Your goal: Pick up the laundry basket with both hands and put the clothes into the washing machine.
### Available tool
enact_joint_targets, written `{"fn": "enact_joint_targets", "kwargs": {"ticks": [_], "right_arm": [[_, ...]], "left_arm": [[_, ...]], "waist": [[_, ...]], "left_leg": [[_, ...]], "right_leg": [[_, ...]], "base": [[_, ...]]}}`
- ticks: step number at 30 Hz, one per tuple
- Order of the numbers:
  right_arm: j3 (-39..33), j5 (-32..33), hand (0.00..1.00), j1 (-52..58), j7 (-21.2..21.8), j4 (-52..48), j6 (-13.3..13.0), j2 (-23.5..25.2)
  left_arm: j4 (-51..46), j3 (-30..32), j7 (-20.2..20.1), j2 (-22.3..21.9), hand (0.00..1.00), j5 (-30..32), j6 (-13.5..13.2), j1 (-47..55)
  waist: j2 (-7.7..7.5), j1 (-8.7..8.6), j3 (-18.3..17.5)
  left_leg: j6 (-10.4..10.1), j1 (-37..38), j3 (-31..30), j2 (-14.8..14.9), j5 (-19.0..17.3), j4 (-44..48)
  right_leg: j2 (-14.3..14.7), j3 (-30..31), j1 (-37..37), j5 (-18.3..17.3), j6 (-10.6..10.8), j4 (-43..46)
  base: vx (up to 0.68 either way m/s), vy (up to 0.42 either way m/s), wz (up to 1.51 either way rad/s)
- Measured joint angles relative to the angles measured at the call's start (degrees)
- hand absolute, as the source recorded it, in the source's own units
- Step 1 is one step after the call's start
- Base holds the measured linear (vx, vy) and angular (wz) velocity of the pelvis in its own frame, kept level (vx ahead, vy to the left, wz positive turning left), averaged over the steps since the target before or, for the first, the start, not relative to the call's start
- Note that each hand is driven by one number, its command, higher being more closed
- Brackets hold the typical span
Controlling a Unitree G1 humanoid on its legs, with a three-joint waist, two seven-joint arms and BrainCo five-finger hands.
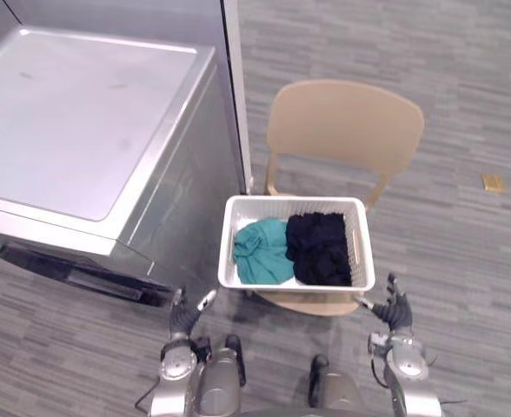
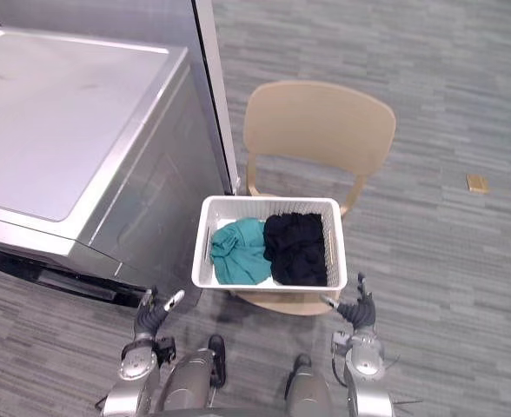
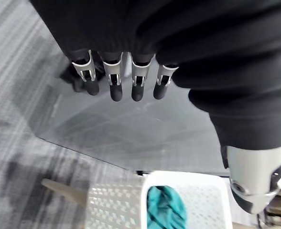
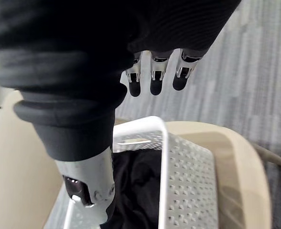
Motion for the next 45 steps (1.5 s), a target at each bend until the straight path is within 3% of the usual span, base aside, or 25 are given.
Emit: {"fn": "enact_joint_targets", "kwargs": {"ticks": [3, 8, 11, 12, 14, 15, 17, 18, 19, 20, 21, 24, 26, 28, 29, 30, 31, 32, 34, 35, 37, 42, 45], "right_arm": [[-1.3, 0.1, 0.0, -0.4, 0.8, 6.4, 0.0, 0.0], [-2.3, 0.1, 0.0, -1.6, 0.9, 13.2, 0.0, 0.0], [-2.3, 1.2, 0.0, -3.5, 0.8, 16.9, 0.0, -0.1], [-2.3, 1.3, 0.0, -5.1, 0.8, 17.6, 0.0, 0.1], [-3.2, 1.2, 0.0, -6.8, 0.7, 19.2, 0.1, 0.4], [-3.9, 1.0, 0.0, -7.6, 0.7, 19.3, 0.3, 0.2], [-3.9, 0.3, 0.0, -8.9, 0.7, 21.6, 0.4, -1.0], [-3.9, -0.6, 0.0, -10.5, 0.7, 23.5, 0.6, -2.1], [-4.0, -1.0, 0.0, -11.5, 0.7, 24.6, 1.0, -3.3], [-4.2, -1.2, 0.0, -12.4, 0.7, 25.5, 1.0, -4.2], [-4.5, -1.2, 0.0, -13.4, 0.8, 27.3, 1.3, -3.8], [-5.1, -1.2, 0.0, -13.8, 0.9, 29.3, 2.2, -2.7], [-6.2, -1.2, 0.0, -14.0, 0.8, 30.4, 2.2, -2.9], [-6.1, -1.2, 0.0, -15.0, 0.8, 30.4, 2.2, -3.6], [-5.9, -1.2, 0.0, -16.5, 0.9, 30.4, 2.3, -4.0], [-5.8, -1.2, 0.0, -16.7, 0.9, 30.4, 2.3, -4.0], [-4.2, -1.2, 0.0, -16.9, 0.9, 30.2, 2.3, -4.0], [-3.3, -1.2, 0.0, -16.9, 0.9, 30.3, 2.3, -3.9], [0.1, -1.2, 0.0, -16.6, 1.0, 30.1, 2.3, -3.8], [1.0, -1.2, 0.0, -16.4, 1.0, 29.8, 2.2, -3.8], [3.1, -1.2, 0.0, -15.9, 1.4, 26.6, 2.1, -3.1], [9.4, -1.2, 0.0, -12.4, 2.3, 16.4, 1.7, -0.2], [16.7, -1.2, 0.0, -13.2, 3.4, 9.8, 0.8, 1.0]], "left_arm": [[6.5, 3.4, 0.0, 1.2, 0.0, 0.6, 0.4, 0.1], [11.5, 5.6, 0.0, 1.6, 0.0, 2.8, 0.5, 0.2], [12.6, 5.6, 0.0, 1.2, 0.0, 4.2, 0.4, -1.7], [12.7, 5.4, 0.0, 1.1, 0.0, 4.4, 0.3, -2.4], [13.9, 5.5, 0.1, 0.7, 0.0, 4.4, 0.4, -4.1], [14.6, 5.0, 0.0, 0.7, 0.0, 4.4, 0.4, -4.1], [16.2, 4.4, 0.1, 0.8, 0.0, 4.6, 0.4, -4.1], [16.8, 3.4, 0.2, 0.9, 0.0, 4.8, 0.4, -4.4], [17.7, 2.0, 0.2, 1.2, 0.0, 5.6, 0.3, -5.3], [18.2, 1.4, 0.2, 1.5, 0.0, 5.7, 0.3, -5.7], [19.0, -0.3, 0.1, 3.3, 0.0, 7.0, 0.3, -7.3], [18.9, -4.2, -0.2, 7.7, 0.0, 9.6, -0.6, -8.8], [18.9, -4.5, -0.9, 9.3, 0.0, 10.6, -1.5, -8.8], [19.0, -4.3, -1.0, 10.0, 0.0, 10.6, -1.6, -8.4], [18.9, -4.4, -0.8, 9.5, 0.0, 10.5, -1.7, -6.9], [18.9, -4.4, -0.8, 9.4, 0.0, 10.4, -1.7, -6.7], [18.9, -4.4, -0.7, 9.2, 0.0, 10.4, -1.6, -6.2], [18.9, -4.4, -0.6, 9.1, 0.0, 10.2, -1.6, -6.1], [18.9, -3.6, 0.2, 8.7, 0.0, 9.9, -1.3, -6.5], [19.0, -3.6, 0.4, 8.5, 0.0, 9.8, -1.3, -6.3], [18.9, -3.3, 0.5, 7.8, 0.0, 8.8, -1.4, -6.4], [17.6, -1.0, 1.4, 5.1, 0.0, 8.7, -1.3, -5.4], [15.1, -1.0, 1.6, 4.1, 0.0, 8.3, -1.3, -5.2]], "waist": [[0.13, 0.14, -2.1], [0.68, 0.16, -2.6], [0.74, 0.16, -2.6], [0.32, -0.17, -3.3], [0.15, -0.09, -2.9], [-0.8, -0.04, -2.5], [-0.49, -0.34, -2.8], [0.19, -0.84, -3.2], [1.41, -1.73, -3.9], [2.43, -1.87, -4.3], [1.36, -2.11, -3.9], [-0.22, -3.18, -3.9], [0.02, -3.08, -3.6], [1.34, -2.91, -2.3], [2.14, -2.88, -1.2], [2.26, -2.93, -0.9], [1.97, -3.18, -0.3], [1.67, -3.28, 0.1], [0.64, -3.51, 1.3], [0.54, -3.6, 1.3], [0.06, -3.42, 1.5], [-0.11, -3.02, 1.6], [-0.11, -1.56, 1.6]], "left_leg": [[-0.5, 1.7, -0.9, -0.1, 1.2, -2.3], [-0.9, 2.9, -4.0, -0.9, 3.0, -4.1], [-0.6, -2.0, -7.8, -2.5, 6.9, -4.7], [-0.6, -3.8, -7.5, -2.9, 10.6, -9.8], [1.5, -4.5, 0.3, -1.2, 6.9, -4.1], [2.0, -2.9, 5.4, 0.9, 3.6, 0.2], [0.8, 1.1, 10.3, 5.6, 1.8, 1.6], [1.1, 2.8, 12.5, 8.8, 2.0, 1.1], [-0.4, 3.2, 12.7, 10.0, 1.6, -0.8], [-2.2, 3.2, 13.2, 9.1, 0.6, -1.8], [-3.6, 2.4, 13.2, 7.3, 0.3, -2.6], [-2.8, 0.3, 9.9, 3.0, 0.4, -1.9], [-1.2, -0.7, 8.7, 1.7, -0.9, 1.3], [-0.1, -1.8, 8.3, 1.4, -3.0, 4.3], [0.8, -2.6, 8.5, 1.0, -4.2, 5.2], [0.8, -2.7, 8.4, 0.8, -4.4, 5.1], [1.1, -2.6, 7.5, 0.1, -4.5, 4.1], [1.2, -2.5, 6.4, -0.4, -4.2, 3.4], [0.7, -1.5, 3.1, -1.2, -2.2, -0.3], [0.2, -1.6, 1.9, -1.5, -1.6, -1.1], [-0.9, -2.1, -1.6, -2.7, 0.2, -3.3], [-1.6, -2.9, -8.4, -3.8, 5.6, -5.9], [-1.5, -4.3, -9.5, -3.9, 7.2, -6.8]], "right_leg": [[0.0, -1.3, 1.9, 0.0, 0.0, -1.4], [0.0, -4.7, 4.2, -0.3, -0.2, -1.9], [-1.4, -9.3, 0.5, -1.8, -0.6, 2.6], [-3.7, -12.7, -2.2, -1.5, -1.3, 3.1], [-5.4, -15.6, -2.6, -0.4, -1.5, 3.1], [-7.3, -17.5, -1.9, 0.3, -1.3, 3.6], [-9.4, -18.8, -0.6, 1.3, -0.4, 3.7], [-10.5, -19.8, -0.5, 2.3, 1.0, 3.4], [-11.0, -21.3, -0.4, 3.8, 2.9, 2.0], [-10.8, -21.6, 0.0, 4.9, 3.9, 0.7], [-11.0, -21.5, 0.7, 7.4, 4.1, -3.2], [-11.0, -21.3, 4.5, 12.1, 2.7, -11.2], [-12.0, -21.2, 5.9, 12.4, 2.7, -11.4], [-13.1, -20.7, 5.1, 12.0, 2.8, -8.4], [-14.2, -17.3, 1.9, 8.7, -2.7, -3.4], [-14.2, -16.1, 1.1, 7.6, -4.1, -2.4], [-12.3, -9.8, -1.7, 2.8, -5.4, 0.6], [-10.7, -5.8, -2.5, 1.0, -4.9, 1.9], [-3.0, 4.5, -4.1, -2.7, -2.4, 4.5], [-1.5, 6.4, -3.9, -3.2, -2.7, 4.1], [-0.3, 6.4, -3.9, -4.8, -1.1, 4.5], [-0.5, -0.6, -1.8, -6.5, -0.8, 5.3], [-0.6, -4.4, -1.3, -6.6, -0.7, 5.7]], "base": [[0.02, -0.033, 0.17], [-0.04, -0.04, 0.34], [-0.12, -0.041, 0.93], [-0.14, -0.022, 1.03], [-0.06, 0.023, 0.94], [-0.03, 0.099, 0.88], [-0.06, 0.186, 0.69], [-0.09, 0.329, 0.63], [-0.09, 0.37, 0.64], [-0.08, 0.377, 0.61], [-0.06, 0.29, 0.44], [-0.07, 0.288, 0.62], [-0.07, 0.237, 0.46], [-0.13, 0.207, 0.11], [-0.15, 0.134, -0.13], [-0.18, 0.127, -0.11], [-0.11, 0.047, 0.14], [-0.13, -0.04, 0.47], [-0.09, -0.112, 0.69], [-0.03, -0.114, 0.76], [-0.01, -0.128, 0.59], [0.1, -0.125, 0.67], [0.12, -0.092, 0.65]]}}
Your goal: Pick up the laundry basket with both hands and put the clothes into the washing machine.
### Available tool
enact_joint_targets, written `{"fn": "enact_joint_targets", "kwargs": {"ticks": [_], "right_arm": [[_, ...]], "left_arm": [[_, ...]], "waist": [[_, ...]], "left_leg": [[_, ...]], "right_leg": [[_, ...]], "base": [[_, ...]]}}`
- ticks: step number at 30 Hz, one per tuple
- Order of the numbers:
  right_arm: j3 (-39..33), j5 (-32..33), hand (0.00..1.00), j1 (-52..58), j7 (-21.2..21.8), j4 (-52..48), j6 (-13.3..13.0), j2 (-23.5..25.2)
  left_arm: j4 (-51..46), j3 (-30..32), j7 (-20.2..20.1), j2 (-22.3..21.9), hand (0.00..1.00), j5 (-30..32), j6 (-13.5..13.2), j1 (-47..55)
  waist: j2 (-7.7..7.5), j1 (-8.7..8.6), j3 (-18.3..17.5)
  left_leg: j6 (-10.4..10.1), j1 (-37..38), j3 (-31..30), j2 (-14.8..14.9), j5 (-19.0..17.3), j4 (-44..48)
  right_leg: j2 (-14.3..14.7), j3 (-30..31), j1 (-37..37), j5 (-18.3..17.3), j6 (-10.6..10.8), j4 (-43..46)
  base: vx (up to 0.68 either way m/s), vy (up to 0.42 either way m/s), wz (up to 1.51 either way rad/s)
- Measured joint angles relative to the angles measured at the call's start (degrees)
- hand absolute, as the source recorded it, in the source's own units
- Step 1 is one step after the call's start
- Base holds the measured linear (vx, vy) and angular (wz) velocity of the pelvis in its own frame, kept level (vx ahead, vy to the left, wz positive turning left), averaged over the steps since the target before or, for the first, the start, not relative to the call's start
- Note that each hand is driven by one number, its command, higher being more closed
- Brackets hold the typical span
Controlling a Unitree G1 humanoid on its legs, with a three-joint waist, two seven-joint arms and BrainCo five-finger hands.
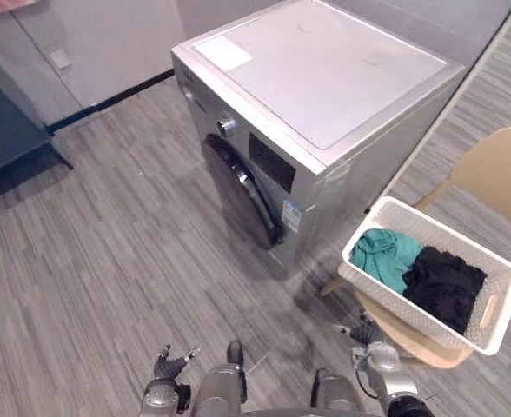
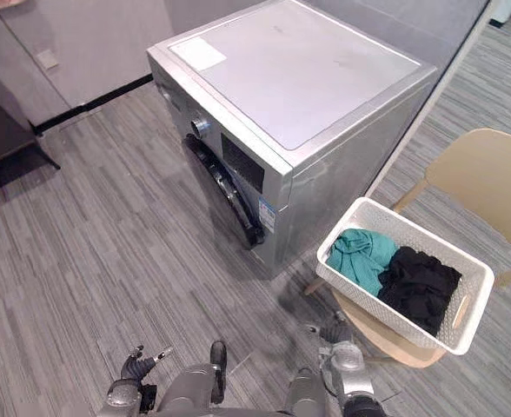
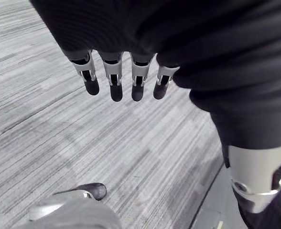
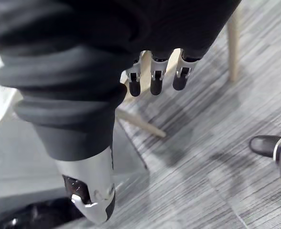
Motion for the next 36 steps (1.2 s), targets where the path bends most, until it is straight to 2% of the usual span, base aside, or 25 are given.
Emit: {"fn": "enact_joint_targets", "kwargs": {"ticks": [2, 3, 6, 8, 11, 13, 16, 21, 26, 28, 32, 34, 36], "right_arm": [[4.3, 0.0, 0.0, -2.3, 0.7, -2.6, -1.0, 0.8], [6.3, 0.0, 0.0, -3.9, 0.9, -4.6, -1.2, 1.2], [9.6, 0.0, 0.0, -9.9, 0.9, -7.9, -2.2, 2.2], [9.8, 0.0, 0.0, -12.4, 0.7, -9.2, -2.4, 2.1], [8.6, 0.0, 0.0, -18.0, -1.0, -11.2, -2.4, 1.2], [5.1, 0.2, 0.0, -21.2, -3.8, -14.9, -2.4, -1.2], [0.4, 1.3, 0.0, -26.1, -6.9, -16.3, -2.4, -3.9], [-2.8, 3.0, 0.0, -30.8, -9.1, -16.0, -2.1, -8.4], [-4.9, 3.3, 0.0, -32.7, -10.8, -16.0, -2.0, -9.4], [-5.4, 3.5, 0.0, -32.7, -11.7, -15.8, -1.1, -9.6], [-4.1, 4.7, 0.0, -37.0, -11.7, -8.4, -1.0, -11.2], [-4.4, 5.1, 0.0, -37.8, -12.1, -8.1, -2.5, -12.5], [-3.8, 6.2, 0.0, -41.7, -10.2, -3.0, -2.2, -15.1]], "left_arm": [[-1.3, 0.0, 0.1, -0.9, 0.0, -0.5, 0.0, 0.7], [-2.2, 0.0, 0.1, -1.3, 0.0, -0.6, 0.0, 0.7], [-4.2, 0.0, 1.3, -2.1, 0.0, -1.7, -0.1, 1.2], [-4.7, 0.1, 1.5, -2.3, 0.0, -2.3, -0.3, 1.2], [-5.8, 0.0, 2.3, -2.3, 0.0, -3.0, -0.6, 1.0], [-5.9, 0.0, 2.6, -2.2, 0.0, -4.2, -0.5, -0.3], [-6.4, -0.1, 2.7, -1.9, 0.0, -5.5, -0.6, -0.8], [-6.7, -0.2, 3.0, -1.5, 0.0, -6.7, -0.7, -1.2], [-6.7, -0.3, 3.8, -1.4, 0.0, -7.2, -0.7, -2.4], [-6.8, -0.6, 3.9, -1.3, 0.0, -7.3, -0.7, -3.0], [-7.2, -1.4, 4.0, -0.2, 0.0, -8.0, -1.0, -4.2], [-7.2, -2.3, 4.0, 0.7, 0.0, -8.5, -1.3, -5.6], [-7.2, -4.1, 3.8, 1.6, 0.0, -8.5, -1.6, -8.0]], "waist": [[0.05, 0.73, 0.1], [0.05, 1.77, 0.2], [0.69, 2.57, 1.5], [0.88, 3.33, 2.0], [1.06, 3.57, 3.7], [1.08, 4.83, 4.9], [1.03, 4.9, 6.9], [1.21, 5.49, 8.6], [1.32, 6.23, 9.6], [1.27, 6.25, 9.7], [1.4, 6.43, 10.6], [1.46, 6.07, 11.0], [1.63, 6.04, 11.1]], "left_leg": [[0.0, -0.3, -0.4, 0.1, 0.4, -0.5], [0.2, -0.4, -0.4, 0.1, 1.0, -0.9], [0.2, -1.4, -0.5, 0.2, 1.4, -0.9], [0.2, -2.4, -0.5, 0.3, 1.8, -0.9], [0.3, -4.6, -0.5, 0.3, 2.7, -0.9], [0.1, -6.3, -0.6, 0.3, 3.3, -0.9], [0.3, -7.4, -0.7, -0.1, 4.8, -2.5], [0.8, -10.1, -1.2, -1.0, 7.2, -5.0], [1.0, -12.1, -2.9, -1.3, 9.0, -6.8], [0.9, -12.7, -3.6, -1.9, 9.5, -7.1], [0.6, -13.7, -4.1, -2.0, 10.6, -8.4], [0.2, -14.9, -5.4, -2.1, 11.1, -8.6], [-0.2, -16.2, -6.1, -2.1, 11.5, -8.6]], "right_leg": [[0.2, -1.8, 0.5, -0.1, -0.1, 0.0], [0.2, -2.0, 0.5, -0.1, -0.2, 0.0], [0.4, -3.1, 0.1, -0.4, -0.7, 0.1], [0.5, -3.2, -0.8, -0.4, -0.8, 0.3], [0.4, -4.1, -2.8, -0.6, -1.1, 1.2], [0.1, -4.7, -5.1, -1.0, -1.7, 3.2], [-1.2, -4.8, -7.6, -2.2, -1.6, 5.8], [-2.0, -4.7, -12.4, -2.9, -1.7, 9.0], [-2.8, -6.0, -14.9, -3.3, -1.6, 10.9], [-3.3, -6.2, -15.5, -3.6, -1.6, 11.8], [-3.3, -6.4, -17.0, -3.7, -1.6, 12.1], [-3.3, -6.8, -18.2, -3.7, -1.6, 12.3], [-3.3, -7.2, -19.6, -3.8, -1.7, 13.0]], "base": [[0.1, -0.077, 0.47], [0.08, -0.069, 0.31], [0.02, -0.053, 0.21], [-0.02, -0.006, 0.1], [-0.07, 0.005, 0.15], [-0.09, 0.008, 0.11], [-0.11, -0.009, 0.18], [-0.11, -0.007, 0.08], [-0.05, -0.065, 0.2], [0.01, -0.049, 0.23], [0.01, -0.062, 0.06], [-0.01, -0.067, 0.06], [-0.02, -0.076, 0.1]]}}
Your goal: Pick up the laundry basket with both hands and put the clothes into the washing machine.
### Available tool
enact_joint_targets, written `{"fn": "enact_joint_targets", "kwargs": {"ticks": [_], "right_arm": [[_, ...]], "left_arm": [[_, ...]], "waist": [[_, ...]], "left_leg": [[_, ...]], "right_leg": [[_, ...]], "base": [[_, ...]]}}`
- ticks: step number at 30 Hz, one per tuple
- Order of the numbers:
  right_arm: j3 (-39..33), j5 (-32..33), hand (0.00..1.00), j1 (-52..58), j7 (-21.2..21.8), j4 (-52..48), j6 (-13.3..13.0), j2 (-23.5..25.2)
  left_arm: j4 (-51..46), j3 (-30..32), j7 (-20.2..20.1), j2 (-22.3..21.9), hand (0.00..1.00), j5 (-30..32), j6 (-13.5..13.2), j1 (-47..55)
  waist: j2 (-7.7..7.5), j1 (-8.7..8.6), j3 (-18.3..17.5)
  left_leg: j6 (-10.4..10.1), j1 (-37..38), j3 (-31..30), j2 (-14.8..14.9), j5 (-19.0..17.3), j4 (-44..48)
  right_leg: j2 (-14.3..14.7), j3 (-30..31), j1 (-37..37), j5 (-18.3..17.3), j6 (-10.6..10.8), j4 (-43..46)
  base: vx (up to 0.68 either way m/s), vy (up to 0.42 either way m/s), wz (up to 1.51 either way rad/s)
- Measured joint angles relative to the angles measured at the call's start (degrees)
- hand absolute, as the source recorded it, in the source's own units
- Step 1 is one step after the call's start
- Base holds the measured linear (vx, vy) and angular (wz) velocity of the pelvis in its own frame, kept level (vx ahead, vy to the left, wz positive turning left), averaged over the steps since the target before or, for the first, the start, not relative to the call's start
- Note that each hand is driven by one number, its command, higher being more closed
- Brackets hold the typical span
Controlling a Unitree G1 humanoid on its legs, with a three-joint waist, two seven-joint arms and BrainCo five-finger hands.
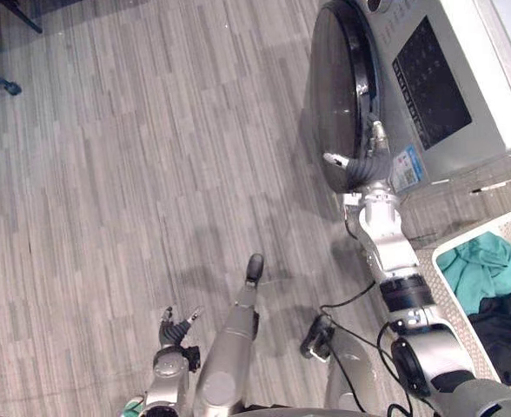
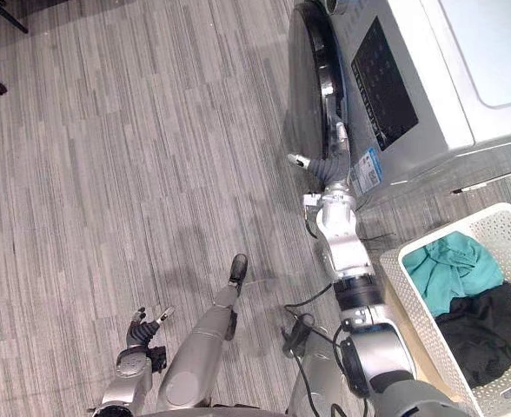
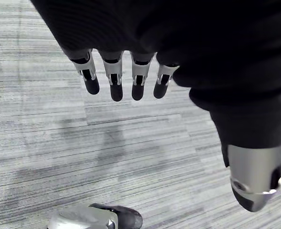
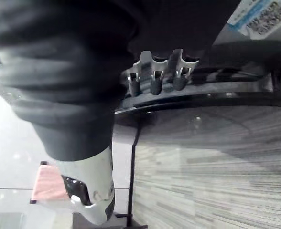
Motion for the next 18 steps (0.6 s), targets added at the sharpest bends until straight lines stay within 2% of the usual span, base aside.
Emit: {"fn": "enact_joint_targets", "kwargs": {"ticks": [2, 5, 7, 10, 13, 14, 18], "right_arm": [[0.4, 1.7, 0.0, -4.8, 1.0, 4.5, 0.8, -1.4], [4.6, 4.8, 0.0, -10.1, 2.5, 8.2, 2.4, -1.3], [6.1, 6.4, 0.0, -10.5, 1.7, 7.8, 1.2, 0.3], [11.7, 8.5, 0.0, -14.3, 2.5, 7.9, 2.0, 2.9], [18.6, 10.0, 0.0, -21.5, 3.6, 7.9, 2.3, 8.0], [19.0, 10.1, 0.0, -24.6, 3.3, 9.3, 2.4, 10.1], [21.5, 10.1, 0.0, -34.2, 4.2, 10.2, 2.1, 11.7]], "left_arm": [[0.0, -1.4, -0.2, 0.6, 0.0, 0.0, -0.5, -2.5], [0.0, -2.7, -0.2, 0.5, 0.0, -1.1, -0.6, -5.5], [0.0, -3.1, -0.3, 0.5, 0.0, -1.2, -0.6, -6.5], [-0.9, -4.0, -0.3, 0.2, 0.0, -2.3, -0.6, -8.2], [-2.4, -5.6, -0.3, 0.1, 0.0, -2.4, -0.7, -9.4], [-2.6, -6.4, -0.3, 0.0, 0.0, -2.4, -0.7, -10.1], [-4.8, -10.6, -0.5, 0.1, 0.0, -2.2, -0.8, -11.9]], "waist": [[0.53, 0.14, 0.3], [1.14, 0.85, 0.7], [1.27, 0.88, 0.8], [1.36, 1.65, 0.9], [1.96, 2.49, 1.2], [2.0, 3.32, 1.2], [2.41, 6.57, 1.4]], "left_leg": [[-0.5, -1.3, -1.0, 0.1, 0.4, -0.1], [-0.8, -3.4, -1.9, 0.5, 1.5, -0.9], [-1.2, -4.0, -2.4, 0.8, 2.4, -2.2], [-1.7, -4.3, -2.5, 1.1, 2.7, -2.2], [-1.9, -5.1, -3.7, 1.1, 2.8, -2.2], [-2.2, -5.5, -4.1, 1.1, 3.0, -2.4], [-3.5, -5.8, -8.3, -0.6, 4.0, -3.2]], "right_leg": [[0.2, -0.8, -1.0, -0.3, -0.4, 0.5], [0.7, -1.3, -3.5, -0.6, -0.9, 1.3], [0.9, -1.8, -4.5, -0.6, -1.0, 1.5], [1.1, -1.9, -4.9, -0.8, -1.2, 2.0], [1.3, -3.3, -5.0, -1.5, -1.7, 2.0], [1.3, -4.0, -5.0, -1.7, -1.7, 2.1], [-0.1, -7.4, -3.5, -4.0, -1.7, 3.5]], "base": [[-0.05, -0.09, 0.15], [-0.02, -0.105, 0.07], [0.02, -0.1, 0.04], [0.02, -0.091, 0.0], [0.02, -0.092, 0.2], [0.03, -0.072, 0.29], [0.06, -0.108, 0.68]]}}
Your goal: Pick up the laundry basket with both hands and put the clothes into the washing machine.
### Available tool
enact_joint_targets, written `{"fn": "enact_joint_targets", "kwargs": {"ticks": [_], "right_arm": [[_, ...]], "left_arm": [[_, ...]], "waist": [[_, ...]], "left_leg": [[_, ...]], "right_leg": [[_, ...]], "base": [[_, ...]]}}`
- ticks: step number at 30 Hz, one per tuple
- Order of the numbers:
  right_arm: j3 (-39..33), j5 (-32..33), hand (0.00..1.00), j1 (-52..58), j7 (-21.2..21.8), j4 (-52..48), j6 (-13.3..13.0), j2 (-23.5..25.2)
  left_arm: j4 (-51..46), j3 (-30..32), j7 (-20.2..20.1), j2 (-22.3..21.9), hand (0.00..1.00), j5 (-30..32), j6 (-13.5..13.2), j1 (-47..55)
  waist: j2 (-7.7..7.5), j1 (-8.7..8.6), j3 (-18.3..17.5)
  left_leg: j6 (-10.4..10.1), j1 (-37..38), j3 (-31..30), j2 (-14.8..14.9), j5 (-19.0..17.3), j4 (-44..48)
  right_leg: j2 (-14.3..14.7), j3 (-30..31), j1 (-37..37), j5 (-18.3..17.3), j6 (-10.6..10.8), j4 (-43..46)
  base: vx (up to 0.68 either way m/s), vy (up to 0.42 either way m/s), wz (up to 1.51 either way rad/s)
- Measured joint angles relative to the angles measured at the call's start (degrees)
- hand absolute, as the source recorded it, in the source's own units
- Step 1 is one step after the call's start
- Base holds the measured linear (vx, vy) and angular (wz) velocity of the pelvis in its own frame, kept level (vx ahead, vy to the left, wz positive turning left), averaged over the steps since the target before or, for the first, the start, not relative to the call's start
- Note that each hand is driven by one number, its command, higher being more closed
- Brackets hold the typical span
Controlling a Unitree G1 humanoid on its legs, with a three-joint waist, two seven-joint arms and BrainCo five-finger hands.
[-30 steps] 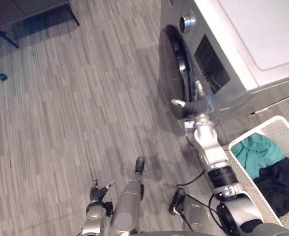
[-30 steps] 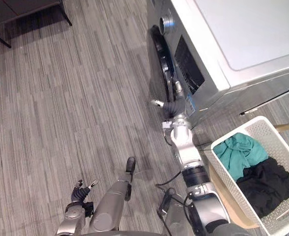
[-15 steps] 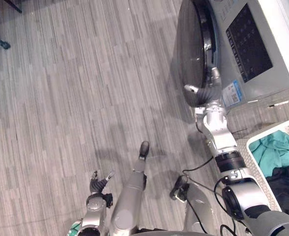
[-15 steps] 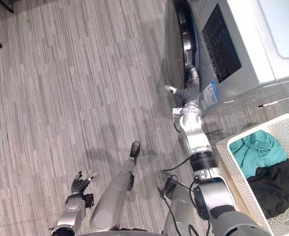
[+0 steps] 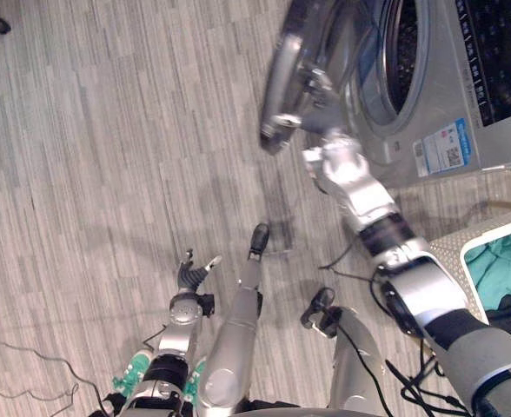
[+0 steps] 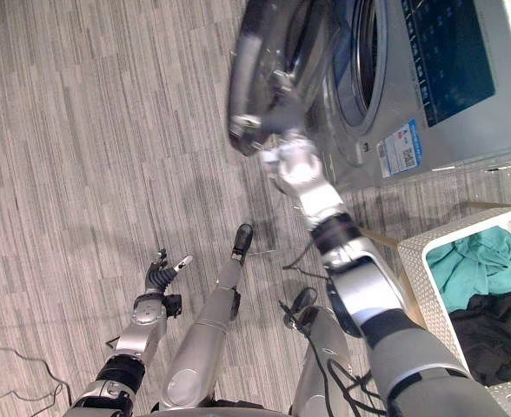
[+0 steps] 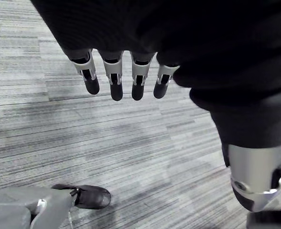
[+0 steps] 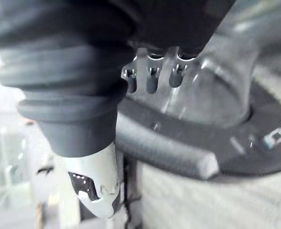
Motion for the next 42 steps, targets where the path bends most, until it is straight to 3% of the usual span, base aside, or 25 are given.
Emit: {"fn": "enact_joint_targets", "kwargs": {"ticks": [6, 12, 16, 19, 21, 26, 29, 31, 37, 40, 42], "right_arm": [[-3.2, 3.9, 0.0, -8.1, -0.5, -0.8, -3.2, -5.4], [-5.4, 5.7, 0.0, -4.0, -0.4, -4.9, -3.2, -13.9], [-5.6, 5.7, 0.0, 8.3, 0.5, -11.2, -2.9, -15.9], [-5.2, 4.5, 0.0, 20.7, 3.2, -14.7, -2.8, -16.4], [-4.7, 3.8, 0.0, 28.0, 5.2, -16.5, -2.4, -16.7], [-4.7, -1.6, 0.0, 46.7, 10.7, -21.4, -2.2, -14.8], [-7.1, -6.7, 0.0, 54.7, 11.9, -26.1, -2.0, -13.4], [-11.6, -10.1, 0.0, 59.9, 11.9, -33.0, -2.2, -11.9], [-20.8, -12.0, 0.0, 66.5, 9.0, -42.7, -3.2, -8.6], [-22.0, -12.0, 0.0, 68.6, 7.7, -45.9, -3.4, -6.4], [-22.3, -12.0, 0.0, 70.3, 6.8, -48.1, -4.2, -5.7]], "left_arm": [[-0.7, -2.8, -1.2, 0.3, 0.0, 0.0, -0.2, -0.4], [2.4, -2.6, -1.4, 2.8, 0.0, 0.0, -0.1, -0.7], [4.2, -1.4, -1.1, 2.9, 0.0, 0.0, 0.4, -1.6], [4.3, -0.4, -1.0, 3.0, 0.0, 0.0, 0.5, -3.6], [4.1, -0.1, -1.0, 3.1, 0.0, 0.0, 0.5, -5.4], [2.7, 0.1, -1.0, 5.3, 0.0, -0.1, 0.6, -10.4], [1.3, 0.2, -0.8, 10.5, 0.0, -0.1, 0.7, -14.7], [0.2, 0.4, -0.7, 15.1, 0.0, 0.0, 0.7, -19.3], [-1.2, 0.8, 0.6, 21.3, 0.0, 0.2, 1.0, -31.5], [-1.2, 1.6, 1.7, 23.2, 0.0, 0.4, 1.9, -35.8], [-1.1, 3.1, 2.7, 23.7, 0.0, 1.3, 2.6, -37.3]], "waist": [[0.64, 1.71, 0.1], [0.62, 0.83, 0.1], [0.53, -1.99, 0.2], [0.47, -5.11, 0.3], [0.28, -6.02, 0.4], [-0.13, -8.39, 0.7], [-1.14, -10.0, 1.3], [-2.62, -10.43, 2.2], [-4.43, -12.3, 3.3], [-6.09, -12.74, 4.4], [-6.29, -12.88, 4.5]], "left_leg": [[-1.0, 0.0, -6.0, -2.7, 0.7, -0.3], [0.0, 1.0, -1.0, -0.3, 2.7, -3.7], [0.1, 3.1, 5.0, 1.9, 2.8, -4.0], [0.1, 4.4, 9.6, 3.6, 2.8, -4.0], [0.1, 5.3, 11.2, 4.5, 2.8, -4.0], [0.1, 6.4, 13.6, 5.6, 2.8, -4.0], [0.3, 6.7, 15.0, 5.7, 2.7, -3.8], [3.3, 6.7, 18.7, 6.0, 0.5, -2.9], [4.5, 3.4, 21.1, 6.9, -0.4, -1.2], [4.7, 1.5, 22.7, 7.7, -1.8, 0.9], [4.9, -0.4, 23.2, 8.3, -2.3, 2.2]], "right_leg": [[-1.4, -2.8, 3.0, -3.4, 0.8, 1.6], [0.2, 3.8, -0.7, -1.9, 0.9, 0.5], [2.5, 10.1, -1.1, 1.8, 1.2, -2.7], [4.8, 15.2, -1.8, 4.6, 1.2, -5.3], [5.8, 16.8, -1.7, 5.4, 0.9, -6.2], [7.0, 18.4, -1.7, 6.0, 0.1, -6.4], [7.1, 19.3, -1.9, 6.0, 0.0, -6.4], [7.6, 21.1, -2.8, 6.5, 0.5, -6.3], [8.2, 23.0, -5.1, 9.5, 1.6, -9.1], [8.8, 24.6, -6.4, 10.8, 1.8, -10.0], [9.1, 24.8, -7.8, 11.4, 1.6, -10.3]], "base": [[0.03, -0.077, 0.71], [-0.04, -0.022, -0.44], [-0.03, 0.016, -1.0], [-0.05, 0.01, -0.92], [-0.04, -0.046, -0.55], [-0.02, -0.081, -0.23], [-0.02, -0.049, -0.17], [-0.01, -0.015, -0.36], [0.0, 0.03, -0.24], [-0.01, 0.026, -0.27], [-0.02, -0.007, -0.27]]}}
